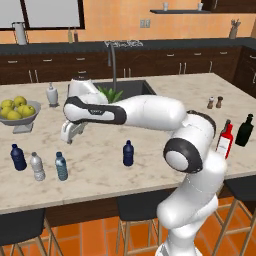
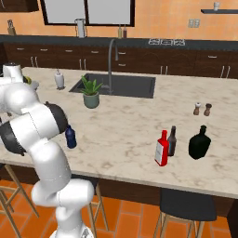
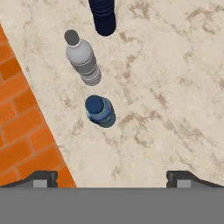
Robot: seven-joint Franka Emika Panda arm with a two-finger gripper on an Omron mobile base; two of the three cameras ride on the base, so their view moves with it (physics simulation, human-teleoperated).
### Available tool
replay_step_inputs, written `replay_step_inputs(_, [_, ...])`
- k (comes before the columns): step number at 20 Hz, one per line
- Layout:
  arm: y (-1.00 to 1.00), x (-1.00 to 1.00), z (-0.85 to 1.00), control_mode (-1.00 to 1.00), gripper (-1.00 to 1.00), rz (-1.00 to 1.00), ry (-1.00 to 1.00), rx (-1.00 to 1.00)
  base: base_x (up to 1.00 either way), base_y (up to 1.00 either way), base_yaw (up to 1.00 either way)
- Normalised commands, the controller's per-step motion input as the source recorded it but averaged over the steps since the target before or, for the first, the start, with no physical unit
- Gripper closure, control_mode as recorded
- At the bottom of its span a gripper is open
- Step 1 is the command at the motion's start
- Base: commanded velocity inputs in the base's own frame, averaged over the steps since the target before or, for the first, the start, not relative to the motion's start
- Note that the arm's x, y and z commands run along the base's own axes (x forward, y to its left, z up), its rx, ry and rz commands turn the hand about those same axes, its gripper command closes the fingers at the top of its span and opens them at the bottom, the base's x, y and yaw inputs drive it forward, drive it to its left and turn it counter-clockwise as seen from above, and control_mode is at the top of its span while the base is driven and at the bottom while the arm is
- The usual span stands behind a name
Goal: Move the plastic bottles in the middle to the plastics group, and the glass bottles in the middle to the glass group.
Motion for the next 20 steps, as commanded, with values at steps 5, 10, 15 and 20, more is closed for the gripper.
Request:
replay_step_inputs(5, [-0.93, -0.25, 0.18, -1.0, -1.0, -0.33, 0.03, 0.0, 0.0, 0.0, 0.0])
replay_step_inputs(10, [-0.8, -0.28, 0.18, -1.0, -1.0, -0.34, 0.0, -0.02, 0.0, 0.0, 0.0])
replay_step_inputs(15, [-0.59, -0.33, 0.0, -1.0, -1.0, -0.2, -0.01, 0.0, 0.0, 0.0, 0.0])
replay_step_inputs(20, [-0.47, -0.12, -0.04, -1.0, -1.0, -0.15, 0.0, -0.01, 0.0, 0.0, 0.0])
